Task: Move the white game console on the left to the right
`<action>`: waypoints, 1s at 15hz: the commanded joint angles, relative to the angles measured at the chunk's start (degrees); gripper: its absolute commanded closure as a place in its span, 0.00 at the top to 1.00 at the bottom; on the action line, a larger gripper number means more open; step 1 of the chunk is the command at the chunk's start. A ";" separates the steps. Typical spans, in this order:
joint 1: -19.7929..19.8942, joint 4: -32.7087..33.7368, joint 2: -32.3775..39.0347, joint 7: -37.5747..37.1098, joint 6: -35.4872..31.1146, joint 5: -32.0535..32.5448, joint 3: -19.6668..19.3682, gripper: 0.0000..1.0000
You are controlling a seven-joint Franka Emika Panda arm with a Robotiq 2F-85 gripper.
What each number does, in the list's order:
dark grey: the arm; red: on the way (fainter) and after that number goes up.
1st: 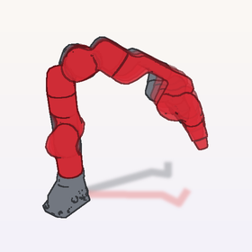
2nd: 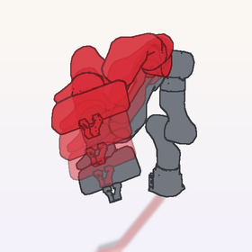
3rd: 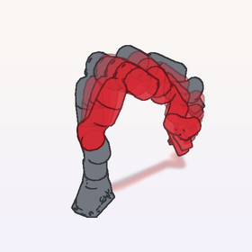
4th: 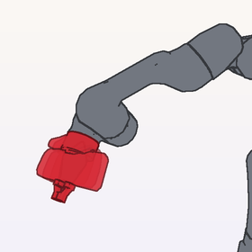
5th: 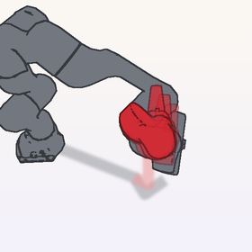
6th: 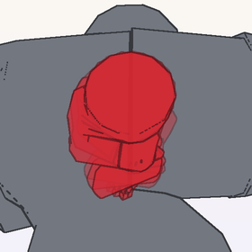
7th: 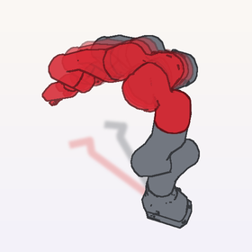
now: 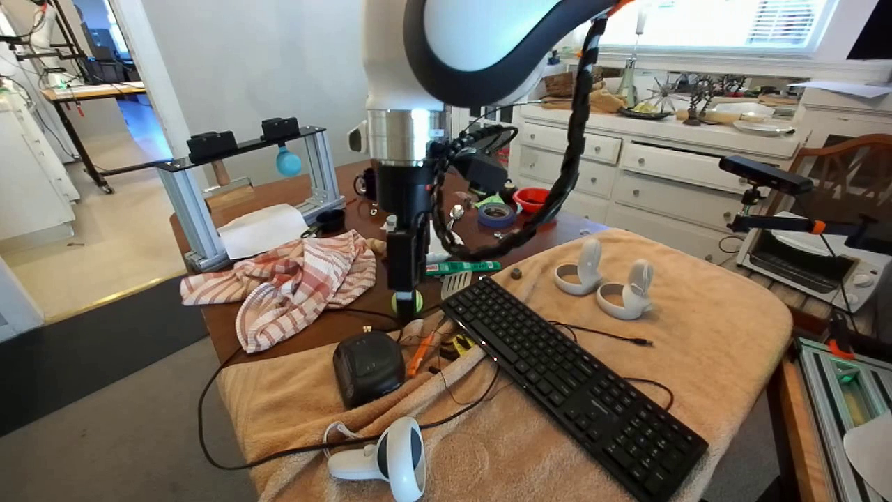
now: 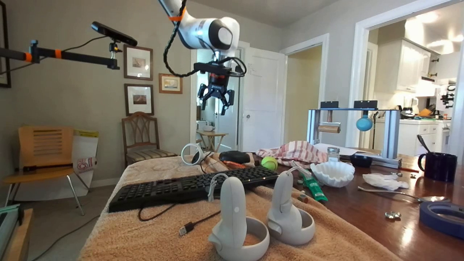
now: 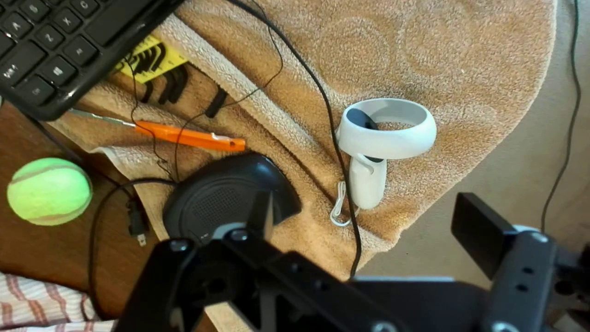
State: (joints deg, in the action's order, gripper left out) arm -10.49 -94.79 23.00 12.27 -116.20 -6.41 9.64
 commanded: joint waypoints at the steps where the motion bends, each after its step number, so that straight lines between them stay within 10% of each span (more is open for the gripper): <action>1: -3.12 8.73 7.62 -2.78 2.43 4.47 0.84 1.00; 8: -10.23 17.60 15.38 -8.56 8.96 10.96 0.22 1.00; 15: -9.38 15.83 14.45 -7.76 7.00 10.16 1.01 1.00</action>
State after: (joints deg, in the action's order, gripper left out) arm -20.14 -79.35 37.23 4.73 -109.47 3.44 10.18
